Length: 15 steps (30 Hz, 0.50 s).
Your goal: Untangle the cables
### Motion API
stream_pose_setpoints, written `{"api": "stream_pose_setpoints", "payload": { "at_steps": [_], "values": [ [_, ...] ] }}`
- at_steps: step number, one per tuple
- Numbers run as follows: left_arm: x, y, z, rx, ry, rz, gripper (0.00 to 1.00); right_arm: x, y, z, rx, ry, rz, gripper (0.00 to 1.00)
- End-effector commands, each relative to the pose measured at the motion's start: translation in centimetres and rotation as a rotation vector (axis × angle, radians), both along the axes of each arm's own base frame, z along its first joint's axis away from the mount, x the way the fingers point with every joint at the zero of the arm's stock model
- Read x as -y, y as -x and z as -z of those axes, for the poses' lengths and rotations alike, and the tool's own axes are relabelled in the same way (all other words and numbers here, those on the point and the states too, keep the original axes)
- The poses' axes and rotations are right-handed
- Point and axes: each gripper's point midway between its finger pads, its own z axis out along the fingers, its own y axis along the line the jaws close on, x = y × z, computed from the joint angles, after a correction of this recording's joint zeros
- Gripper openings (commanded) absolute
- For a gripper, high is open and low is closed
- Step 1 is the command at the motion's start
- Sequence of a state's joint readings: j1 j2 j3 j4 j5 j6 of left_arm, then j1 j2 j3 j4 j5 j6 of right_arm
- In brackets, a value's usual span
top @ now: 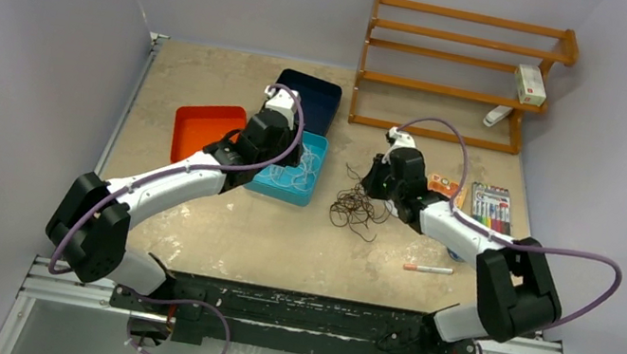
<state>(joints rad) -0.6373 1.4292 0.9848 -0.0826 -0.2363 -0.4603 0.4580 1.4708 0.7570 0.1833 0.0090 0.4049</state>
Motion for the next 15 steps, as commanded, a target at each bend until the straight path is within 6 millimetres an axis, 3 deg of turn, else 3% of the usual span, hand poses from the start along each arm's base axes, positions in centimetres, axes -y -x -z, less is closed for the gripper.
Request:
{"api": "stream_pose_setpoints", "payload": {
  "at_steps": [1, 9, 15],
  "values": [
    [0.6, -0.4, -2.8, 0.087, 0.052, 0.026, 0.45, -1.2, -2.0, -5.1, 0.175, -0.083, -0.026, 0.03],
    [2.7, -0.3, -5.5, 0.192, 0.176, 0.113, 0.47, -0.4, -1.4, -12.8, 0.377, -0.119, -0.031, 0.0],
    [4.8, 0.4, -7.4, 0.27, 0.301, 0.211, 0.51, 0.1, -1.0, -17.2, 0.446, -0.154, -0.012, 0.0]
  ]
}}
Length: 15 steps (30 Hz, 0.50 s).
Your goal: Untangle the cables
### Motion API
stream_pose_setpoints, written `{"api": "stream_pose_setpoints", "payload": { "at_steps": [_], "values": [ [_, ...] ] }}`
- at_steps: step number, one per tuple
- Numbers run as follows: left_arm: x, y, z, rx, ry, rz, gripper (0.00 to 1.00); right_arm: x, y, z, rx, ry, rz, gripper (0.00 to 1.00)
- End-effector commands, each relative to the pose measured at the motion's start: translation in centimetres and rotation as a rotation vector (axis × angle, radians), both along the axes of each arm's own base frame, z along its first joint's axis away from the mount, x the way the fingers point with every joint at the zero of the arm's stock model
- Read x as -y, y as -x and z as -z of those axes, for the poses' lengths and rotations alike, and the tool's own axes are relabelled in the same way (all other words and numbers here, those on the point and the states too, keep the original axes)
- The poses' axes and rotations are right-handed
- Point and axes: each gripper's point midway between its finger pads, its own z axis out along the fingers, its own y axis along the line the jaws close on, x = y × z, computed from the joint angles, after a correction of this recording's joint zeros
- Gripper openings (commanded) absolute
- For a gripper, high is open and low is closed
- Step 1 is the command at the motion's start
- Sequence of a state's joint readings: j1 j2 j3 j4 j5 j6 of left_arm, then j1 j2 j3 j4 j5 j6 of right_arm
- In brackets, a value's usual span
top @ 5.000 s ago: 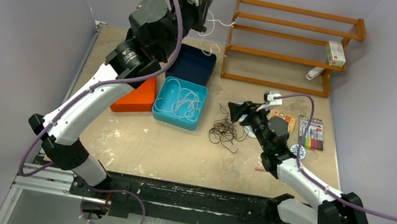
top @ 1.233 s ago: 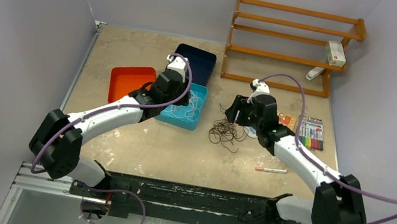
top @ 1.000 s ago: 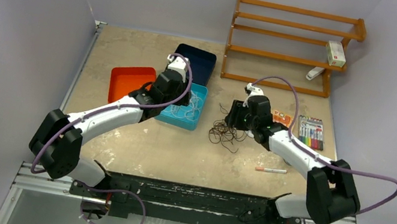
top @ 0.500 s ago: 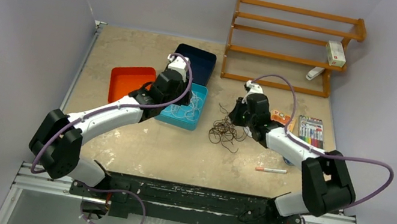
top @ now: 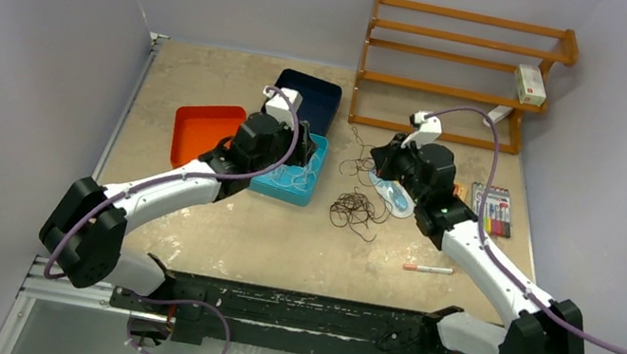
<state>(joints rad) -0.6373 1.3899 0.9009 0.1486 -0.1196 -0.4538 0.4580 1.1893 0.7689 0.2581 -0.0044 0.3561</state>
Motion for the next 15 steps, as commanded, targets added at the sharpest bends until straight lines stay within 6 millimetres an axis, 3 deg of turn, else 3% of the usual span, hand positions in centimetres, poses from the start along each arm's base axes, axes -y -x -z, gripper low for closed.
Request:
{"api": "stream_pose_setpoints", "payload": {
  "at_steps": [1, 9, 15],
  "values": [
    [2.6, 0.4, -5.1, 0.155, 0.175, 0.117, 0.52, 0.5, -0.3, -5.2, 0.107, -0.047, 0.029, 0.0],
    [4.6, 1.5, -7.8, 0.225, 0.32, 0.217, 0.57, 0.2, 0.5, -8.5, 0.166, -0.11, 0.005, 0.0],
    [3.9, 2.0, -9.1, 0.301, 0.289, 0.227, 0.56, -1.8, 2.1, -10.2, 0.254, -0.092, -0.173, 0.0]
  ]
}}
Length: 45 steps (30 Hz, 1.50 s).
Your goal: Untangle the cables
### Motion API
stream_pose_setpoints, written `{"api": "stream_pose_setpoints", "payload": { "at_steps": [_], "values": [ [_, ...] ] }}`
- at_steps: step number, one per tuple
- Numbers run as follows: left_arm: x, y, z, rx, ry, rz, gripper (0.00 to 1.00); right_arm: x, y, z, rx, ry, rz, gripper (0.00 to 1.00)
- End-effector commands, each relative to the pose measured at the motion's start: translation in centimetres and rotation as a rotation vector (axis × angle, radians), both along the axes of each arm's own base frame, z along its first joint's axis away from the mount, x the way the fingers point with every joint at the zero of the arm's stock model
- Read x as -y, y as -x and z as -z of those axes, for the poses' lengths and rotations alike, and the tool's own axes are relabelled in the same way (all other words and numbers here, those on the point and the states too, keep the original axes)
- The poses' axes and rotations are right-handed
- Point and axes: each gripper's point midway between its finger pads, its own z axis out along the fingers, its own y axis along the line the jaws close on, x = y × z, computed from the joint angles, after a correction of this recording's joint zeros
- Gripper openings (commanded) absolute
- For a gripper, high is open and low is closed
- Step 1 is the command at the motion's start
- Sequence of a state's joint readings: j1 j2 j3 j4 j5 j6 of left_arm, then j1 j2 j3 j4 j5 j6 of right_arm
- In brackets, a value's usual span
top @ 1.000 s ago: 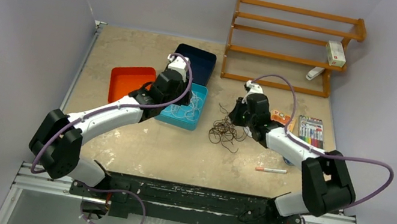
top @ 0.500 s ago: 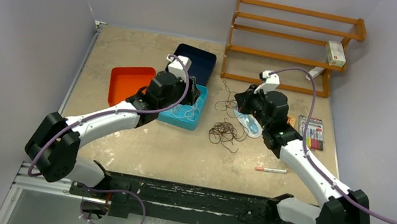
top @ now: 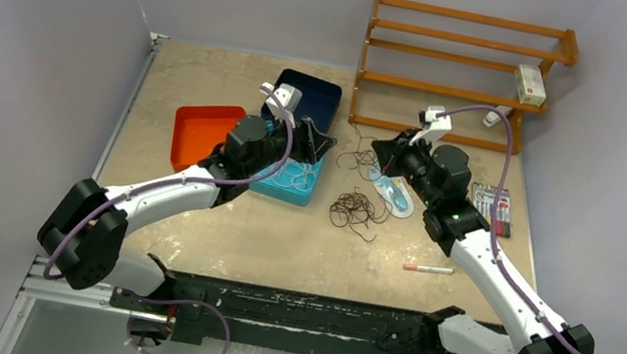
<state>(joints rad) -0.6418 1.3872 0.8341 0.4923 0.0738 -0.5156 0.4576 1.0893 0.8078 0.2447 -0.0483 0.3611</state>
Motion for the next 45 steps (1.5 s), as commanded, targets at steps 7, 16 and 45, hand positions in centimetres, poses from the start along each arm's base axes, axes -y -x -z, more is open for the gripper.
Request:
{"api": "stream_pose_setpoints", "payload": {
  "at_steps": [7, 16, 45],
  "values": [
    [-3.3, 1.9, -2.6, 0.204, -0.327, 0.017, 0.56, -4.0, 2.7, -6.1, 0.172, 0.042, -0.338, 0.0],
    [-3.9, 3.3, -2.2, 0.22, -0.618, 0.009, 0.6, -5.7, 4.5, -6.8, 0.171, 0.063, -0.508, 0.0],
    [-17.0, 3.4, 1.7, -0.145, -0.241, -0.778, 0.61, -5.8, -4.7, -10.5, 0.283, -0.048, -0.212, 0.0]
  ]
}}
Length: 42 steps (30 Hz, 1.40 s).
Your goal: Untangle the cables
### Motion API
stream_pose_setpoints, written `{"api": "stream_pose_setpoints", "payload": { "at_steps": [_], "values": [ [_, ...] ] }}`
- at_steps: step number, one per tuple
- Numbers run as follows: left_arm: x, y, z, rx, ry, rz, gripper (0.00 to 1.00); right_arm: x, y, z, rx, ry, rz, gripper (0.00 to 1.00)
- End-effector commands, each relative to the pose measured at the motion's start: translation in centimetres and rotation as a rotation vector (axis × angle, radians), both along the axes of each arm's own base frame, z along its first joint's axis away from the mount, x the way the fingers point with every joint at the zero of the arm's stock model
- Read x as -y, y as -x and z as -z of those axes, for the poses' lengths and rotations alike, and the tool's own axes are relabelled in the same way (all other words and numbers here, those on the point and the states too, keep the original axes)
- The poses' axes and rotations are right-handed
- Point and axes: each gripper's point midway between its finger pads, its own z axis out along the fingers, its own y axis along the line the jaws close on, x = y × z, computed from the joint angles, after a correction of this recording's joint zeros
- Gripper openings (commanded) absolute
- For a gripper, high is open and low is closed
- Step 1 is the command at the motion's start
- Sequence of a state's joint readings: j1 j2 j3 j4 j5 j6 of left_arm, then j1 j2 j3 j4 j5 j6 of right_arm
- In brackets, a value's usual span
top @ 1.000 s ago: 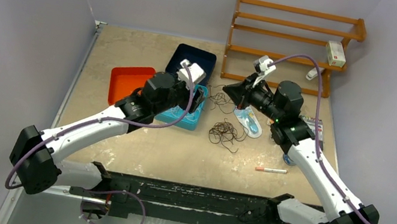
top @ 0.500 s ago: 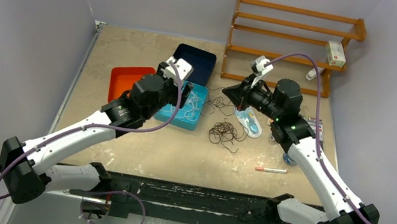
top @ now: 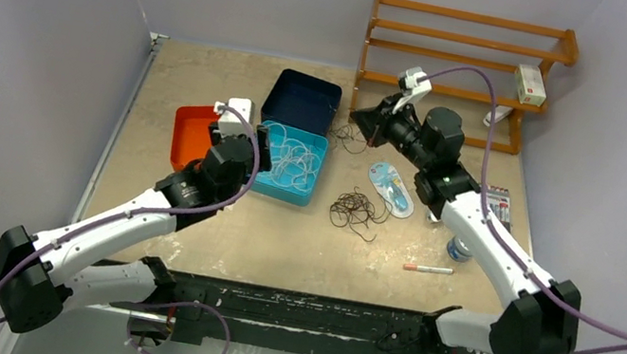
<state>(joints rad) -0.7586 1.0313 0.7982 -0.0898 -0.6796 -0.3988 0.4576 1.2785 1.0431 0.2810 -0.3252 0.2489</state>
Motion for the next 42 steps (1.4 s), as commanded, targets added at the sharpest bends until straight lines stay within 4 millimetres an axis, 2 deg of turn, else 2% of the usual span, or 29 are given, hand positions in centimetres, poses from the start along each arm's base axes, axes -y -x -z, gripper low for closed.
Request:
{"api": "stream_pose_setpoints", "payload": {
  "at_steps": [1, 4, 6, 13, 19, 23, 31, 32, 37, 40, 42],
  "values": [
    [-3.1, -0.7, 1.6, -0.035, 0.156, -0.188, 0.61, -0.5, -3.5, -5.4, 0.156, -0.091, 0.065, 0.0],
    [-4.2, -1.7, 3.5, -0.105, 0.193, -0.169, 0.61, -1.5, -5.0, -5.5, 0.185, -0.078, 0.046, 0.0],
    [-4.9, -2.2, 3.5, -0.118, 0.189, -0.172, 0.61, -2.1, -6.2, -5.1, 0.194, -0.066, 0.04, 0.0],
    [-6.3, -3.1, 1.2, -0.133, 0.1, -0.16, 0.61, -4.2, -9.9, -3.6, 0.237, -0.046, 0.018, 0.0],
    [-7.8, -3.0, -0.3, -0.113, 0.0, -0.174, 0.61, -5.9, -13.3, -1.9, 0.26, -0.022, 0.006, 0.0],
    [-8.2, -3.0, -1.1, -0.095, -0.028, -0.179, 0.61, -7.2, -16.0, 0.6, 0.248, 0.007, 0.006, 0.0],
    [-7.6, -3.1, -0.7, -0.11, -0.025, -0.149, 0.61, -9.8, -20.3, 5.2, 0.224, 0.05, -0.032, 0.0],
    [-7.6, -3.1, -0.7, -0.107, -0.023, -0.149, 0.61, -10.1, -20.9, 5.3, 0.227, 0.052, -0.034, 0.0],
    [-7.6, -3.1, -0.7, -0.109, -0.024, -0.145, 0.61, -11.1, -22.9, 8.8, 0.178, 0.078, -0.041, 0.0],
    [-7.5, -3.2, -0.7, -0.108, -0.016, -0.143, 0.61, -11.6, -23.8, 12.1, 0.118, 0.108, -0.046, 0.01],
    [-7.4, -3.2, -0.8, -0.101, -0.002, -0.138, 0.61, -11.4, -24.4, 13.6, 0.084, 0.128, -0.024, 0.09]
  ]
}}
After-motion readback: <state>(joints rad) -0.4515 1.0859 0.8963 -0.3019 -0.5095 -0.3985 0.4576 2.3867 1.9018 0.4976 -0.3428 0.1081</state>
